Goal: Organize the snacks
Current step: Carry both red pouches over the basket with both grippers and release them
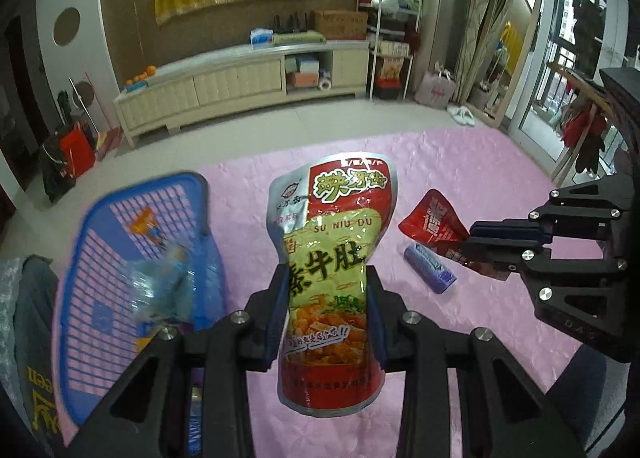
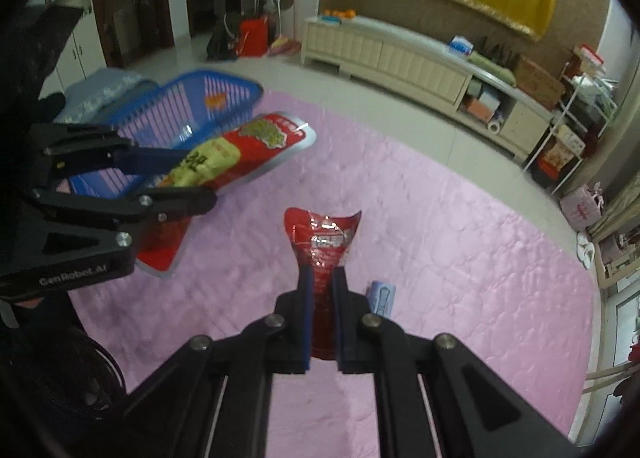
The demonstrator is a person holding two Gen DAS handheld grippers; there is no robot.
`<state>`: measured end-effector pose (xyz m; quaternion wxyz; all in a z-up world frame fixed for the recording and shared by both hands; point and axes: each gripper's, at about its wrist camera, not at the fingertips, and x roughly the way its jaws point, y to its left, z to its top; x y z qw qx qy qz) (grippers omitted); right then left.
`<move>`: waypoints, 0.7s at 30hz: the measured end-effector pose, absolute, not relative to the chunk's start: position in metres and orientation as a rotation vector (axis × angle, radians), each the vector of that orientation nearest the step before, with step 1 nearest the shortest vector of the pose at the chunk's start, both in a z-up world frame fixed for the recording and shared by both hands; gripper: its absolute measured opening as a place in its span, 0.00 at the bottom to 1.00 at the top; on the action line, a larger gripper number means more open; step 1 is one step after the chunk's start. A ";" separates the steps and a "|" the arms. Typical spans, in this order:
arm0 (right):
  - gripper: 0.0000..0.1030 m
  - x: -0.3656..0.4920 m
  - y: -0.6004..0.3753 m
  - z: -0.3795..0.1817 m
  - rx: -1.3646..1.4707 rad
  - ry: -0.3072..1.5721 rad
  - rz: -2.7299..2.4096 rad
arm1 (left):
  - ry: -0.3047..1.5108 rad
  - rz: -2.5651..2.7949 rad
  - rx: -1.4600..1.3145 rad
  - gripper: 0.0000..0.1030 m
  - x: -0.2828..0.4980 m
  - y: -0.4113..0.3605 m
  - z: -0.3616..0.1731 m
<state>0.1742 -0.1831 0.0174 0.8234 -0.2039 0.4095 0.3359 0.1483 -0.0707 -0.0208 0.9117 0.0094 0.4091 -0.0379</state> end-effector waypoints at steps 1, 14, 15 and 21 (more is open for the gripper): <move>0.11 0.170 -0.181 0.024 -0.428 0.859 0.714 | 0.833 -0.076 0.023 0.32 0.144 -0.067 -0.015; 0.11 0.143 -0.123 0.069 -0.331 0.726 0.782 | 0.783 0.007 -0.047 0.32 0.103 0.022 0.025; 0.11 0.142 -0.116 0.069 -0.322 0.725 0.791 | 0.786 0.013 -0.048 0.32 0.101 0.027 0.024; 0.11 0.139 -0.070 0.058 -0.332 0.767 0.838 | 0.820 0.072 -0.049 0.32 0.095 0.060 0.017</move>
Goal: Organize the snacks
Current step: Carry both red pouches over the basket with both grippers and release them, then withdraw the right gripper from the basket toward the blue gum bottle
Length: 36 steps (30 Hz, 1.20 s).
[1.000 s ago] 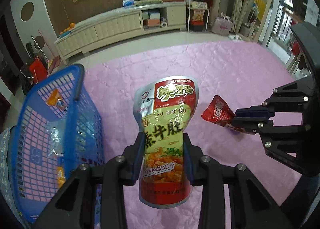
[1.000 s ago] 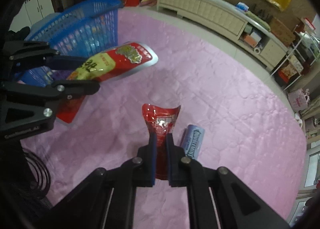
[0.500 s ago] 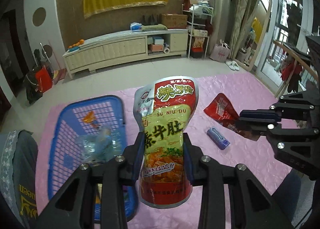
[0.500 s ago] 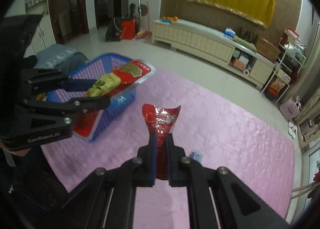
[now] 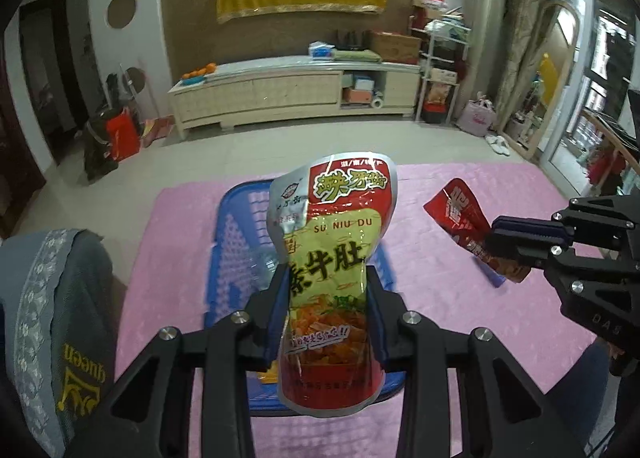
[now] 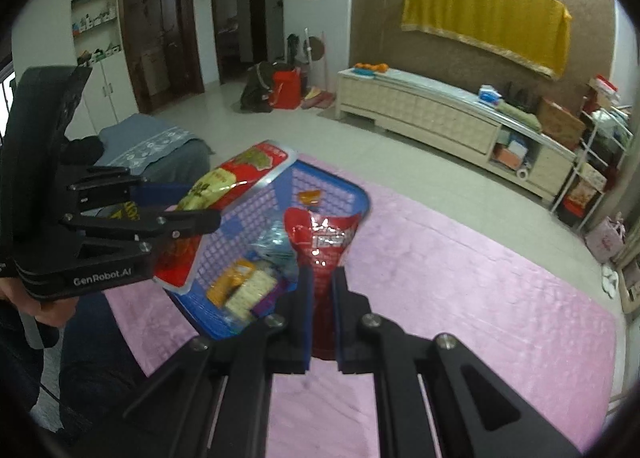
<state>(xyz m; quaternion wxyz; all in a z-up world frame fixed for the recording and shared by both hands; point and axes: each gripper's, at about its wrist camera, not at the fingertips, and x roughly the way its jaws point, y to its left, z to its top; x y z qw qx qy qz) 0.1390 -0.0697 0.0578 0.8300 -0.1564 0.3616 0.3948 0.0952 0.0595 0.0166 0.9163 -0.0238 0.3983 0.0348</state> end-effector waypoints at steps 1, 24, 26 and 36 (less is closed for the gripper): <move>0.11 0.140 -0.062 0.055 -0.334 0.775 0.842 | 0.827 0.083 -0.053 0.32 0.093 0.065 0.015; 0.11 0.135 0.004 -0.002 -0.386 0.928 0.807 | 0.902 0.070 -0.121 0.33 0.097 0.110 -0.030; 0.12 0.132 0.001 0.000 -0.367 0.922 0.804 | 0.908 0.061 -0.109 0.35 0.099 0.111 -0.033; 0.75 0.122 -0.020 0.013 -0.277 0.818 0.690 | 0.898 0.051 -0.073 0.69 0.090 0.107 -0.035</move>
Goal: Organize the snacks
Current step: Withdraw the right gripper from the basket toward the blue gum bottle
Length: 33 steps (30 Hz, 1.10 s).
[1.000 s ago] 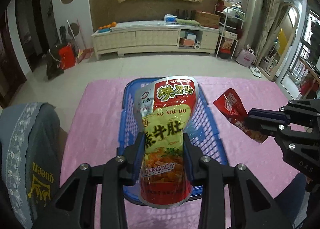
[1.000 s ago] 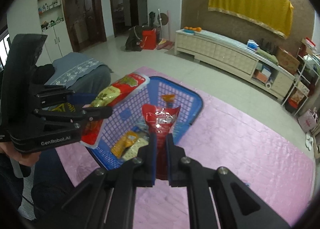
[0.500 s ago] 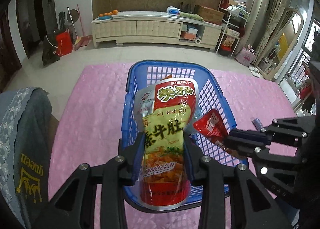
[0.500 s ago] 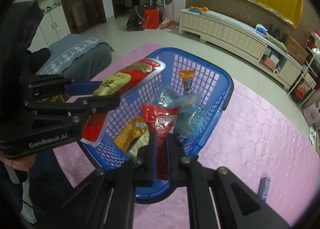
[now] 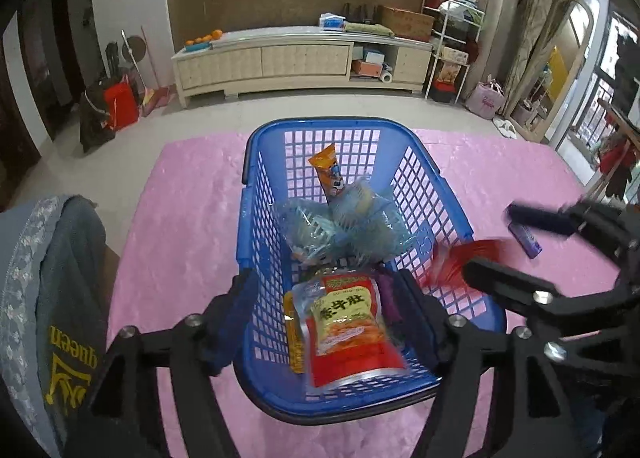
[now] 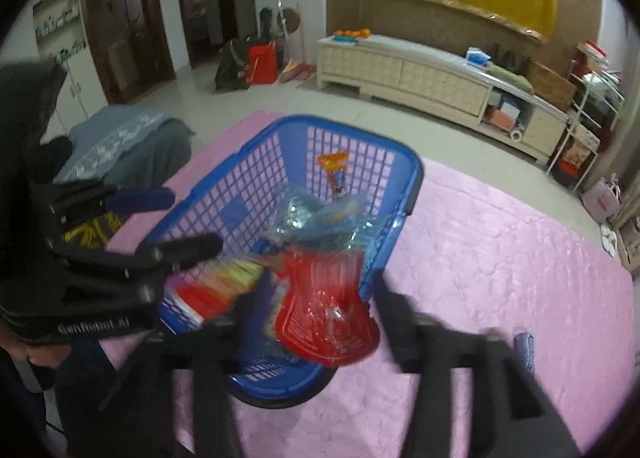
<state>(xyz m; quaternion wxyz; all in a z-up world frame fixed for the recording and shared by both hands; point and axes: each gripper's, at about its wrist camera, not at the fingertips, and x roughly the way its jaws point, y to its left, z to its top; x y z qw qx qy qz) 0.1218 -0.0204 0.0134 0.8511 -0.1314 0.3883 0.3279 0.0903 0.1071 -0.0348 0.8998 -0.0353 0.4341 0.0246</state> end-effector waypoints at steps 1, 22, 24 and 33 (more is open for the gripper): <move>0.78 0.121 -0.022 0.017 -0.279 0.795 0.674 | 0.901 0.054 -0.063 0.71 0.090 0.106 -0.035; 0.83 0.127 -0.105 0.028 -0.213 0.761 0.522 | 0.860 0.014 -0.031 0.79 0.088 0.044 -0.018; 0.83 0.127 -0.112 0.026 -0.209 0.765 0.519 | 0.862 0.009 -0.027 0.79 0.092 0.036 -0.018; 0.83 0.142 -0.138 0.012 -0.190 0.803 0.490 | 0.886 0.006 0.013 0.79 0.107 0.009 -0.021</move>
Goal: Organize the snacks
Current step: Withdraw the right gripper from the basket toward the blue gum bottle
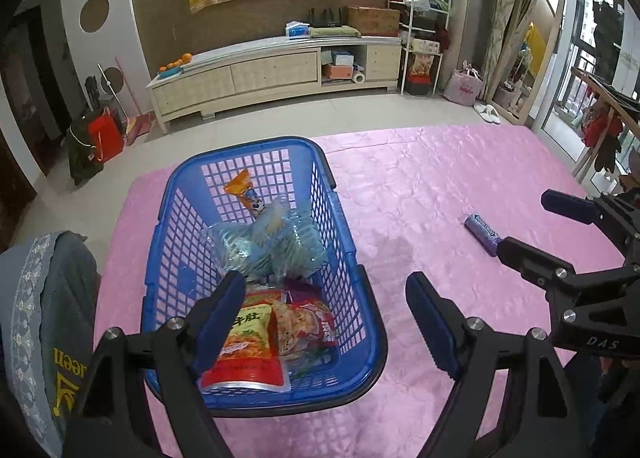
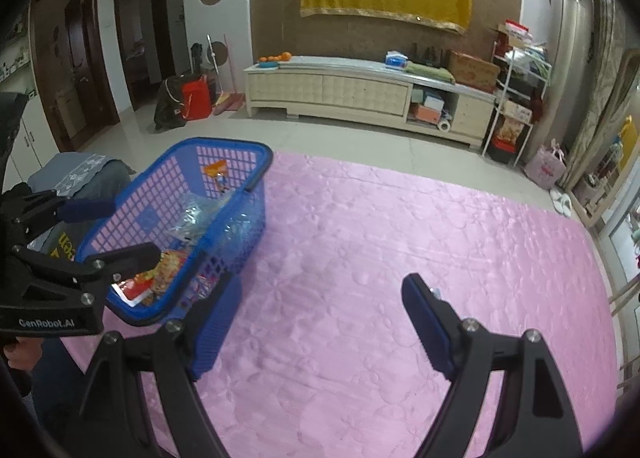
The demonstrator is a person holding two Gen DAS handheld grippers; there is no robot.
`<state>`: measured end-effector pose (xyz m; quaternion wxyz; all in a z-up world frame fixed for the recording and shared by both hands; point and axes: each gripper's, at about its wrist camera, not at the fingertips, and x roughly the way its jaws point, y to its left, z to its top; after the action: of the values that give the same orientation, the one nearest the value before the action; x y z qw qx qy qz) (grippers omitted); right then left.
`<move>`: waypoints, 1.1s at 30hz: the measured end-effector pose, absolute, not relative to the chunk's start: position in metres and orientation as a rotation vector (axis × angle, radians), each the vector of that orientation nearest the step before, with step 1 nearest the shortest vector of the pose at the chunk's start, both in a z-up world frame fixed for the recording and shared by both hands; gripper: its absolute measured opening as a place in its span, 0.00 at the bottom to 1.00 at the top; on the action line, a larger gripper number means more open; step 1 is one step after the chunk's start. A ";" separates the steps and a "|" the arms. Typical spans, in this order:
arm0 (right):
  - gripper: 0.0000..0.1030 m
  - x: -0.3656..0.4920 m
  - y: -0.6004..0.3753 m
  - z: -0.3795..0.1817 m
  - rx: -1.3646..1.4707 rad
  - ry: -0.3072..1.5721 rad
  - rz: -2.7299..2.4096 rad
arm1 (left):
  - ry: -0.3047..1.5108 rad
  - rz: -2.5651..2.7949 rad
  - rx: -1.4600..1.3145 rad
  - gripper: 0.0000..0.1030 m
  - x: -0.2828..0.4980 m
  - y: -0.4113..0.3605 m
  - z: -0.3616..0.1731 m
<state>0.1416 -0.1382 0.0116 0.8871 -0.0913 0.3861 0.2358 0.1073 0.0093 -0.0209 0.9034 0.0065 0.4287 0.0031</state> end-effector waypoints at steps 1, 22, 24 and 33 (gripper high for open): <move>0.83 0.144 -0.141 0.009 -0.188 0.808 0.489 | 0.889 0.007 0.012 0.79 0.109 0.009 -0.022; 0.83 0.212 -0.183 -0.036 -0.221 1.014 0.525 | 0.972 0.138 -0.011 0.79 0.142 0.022 -0.029; 0.83 0.223 -0.186 -0.042 -0.233 1.064 0.529 | 0.998 0.164 -0.019 0.79 0.147 0.030 -0.031; 0.83 0.261 -0.185 -0.071 -0.262 1.208 0.507 | 1.105 0.182 -0.051 0.79 0.174 0.045 -0.051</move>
<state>0.2612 -0.1850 -0.0706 0.7851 -0.1213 0.5600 0.2351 0.1744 0.0453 -0.0506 0.8470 -0.0241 0.5240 0.0864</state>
